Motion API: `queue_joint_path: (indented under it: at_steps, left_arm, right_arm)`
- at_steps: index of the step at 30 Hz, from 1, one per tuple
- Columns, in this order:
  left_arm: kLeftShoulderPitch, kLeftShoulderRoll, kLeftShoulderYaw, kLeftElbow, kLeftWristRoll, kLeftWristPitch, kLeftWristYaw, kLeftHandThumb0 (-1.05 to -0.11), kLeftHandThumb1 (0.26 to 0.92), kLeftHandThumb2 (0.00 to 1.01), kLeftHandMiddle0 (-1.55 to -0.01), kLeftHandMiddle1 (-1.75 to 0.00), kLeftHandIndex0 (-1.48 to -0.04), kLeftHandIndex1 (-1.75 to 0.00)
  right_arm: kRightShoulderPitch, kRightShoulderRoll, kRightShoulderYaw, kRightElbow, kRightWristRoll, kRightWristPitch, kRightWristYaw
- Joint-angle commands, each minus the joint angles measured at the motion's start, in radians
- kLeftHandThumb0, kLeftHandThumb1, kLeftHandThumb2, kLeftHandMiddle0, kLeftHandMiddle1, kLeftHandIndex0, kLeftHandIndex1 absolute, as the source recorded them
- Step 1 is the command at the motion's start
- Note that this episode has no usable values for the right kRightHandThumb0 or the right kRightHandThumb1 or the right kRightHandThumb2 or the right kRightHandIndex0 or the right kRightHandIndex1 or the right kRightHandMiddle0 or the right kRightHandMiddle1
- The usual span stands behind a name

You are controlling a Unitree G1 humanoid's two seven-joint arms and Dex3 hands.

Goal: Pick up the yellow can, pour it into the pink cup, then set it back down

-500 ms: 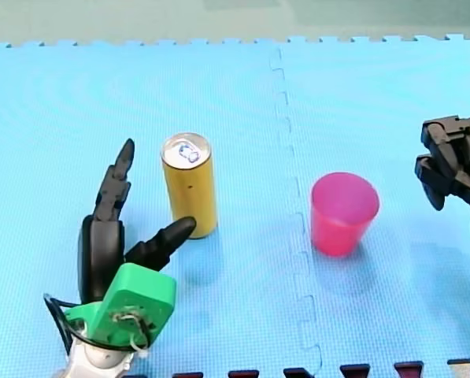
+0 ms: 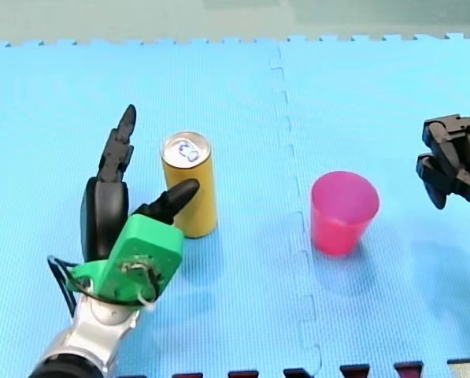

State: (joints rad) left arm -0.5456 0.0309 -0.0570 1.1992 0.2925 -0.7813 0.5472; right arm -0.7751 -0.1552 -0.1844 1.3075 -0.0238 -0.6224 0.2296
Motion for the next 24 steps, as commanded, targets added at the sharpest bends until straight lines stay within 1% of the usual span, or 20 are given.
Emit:
queue_joint_path:
  at_steps: [1,8,16,20,22,24]
  left_arm:
    - [-0.008,0.006,0.003,0.001,-0.006,-0.006,-0.007,-1.048,0.919,0.01,-0.31,-0.01,-0.25,0.0]
    - [-0.01,0.005,0.004,-0.001,-0.009,-0.017,-0.021,-1.048,0.916,0.01,-0.31,0.0,-0.25,0.0]
    - [-0.006,-0.004,0.018,0.002,-0.037,-0.045,-0.072,-1.048,0.908,0.0,-0.3,0.0,-0.25,0.0]
    - [-0.003,-0.016,0.033,0.005,-0.072,-0.037,-0.129,-1.048,0.893,0.0,-0.34,-0.02,-0.26,-0.01]
    - [-0.004,-0.02,0.037,0.008,-0.079,-0.031,-0.14,-1.048,0.871,0.0,-0.37,-0.03,-0.3,-0.02]
    - [-0.008,-0.023,0.04,0.01,-0.086,-0.01,-0.157,-1.034,0.854,0.0,-0.41,-0.04,-0.34,-0.03]
  right_arm:
    - [0.0,-0.007,-0.003,0.0,0.003,-0.004,0.002]
    - [0.001,-0.008,-0.005,0.0,0.005,-0.005,0.007]
    - [0.002,-0.008,-0.008,0.0,0.007,-0.008,0.014]
    - [0.004,-0.009,-0.011,0.001,0.008,-0.011,0.016]
    - [0.005,-0.011,-0.012,0.001,0.009,-0.012,0.019]
    - [0.006,-0.012,-0.014,0.001,0.009,-0.013,0.021]
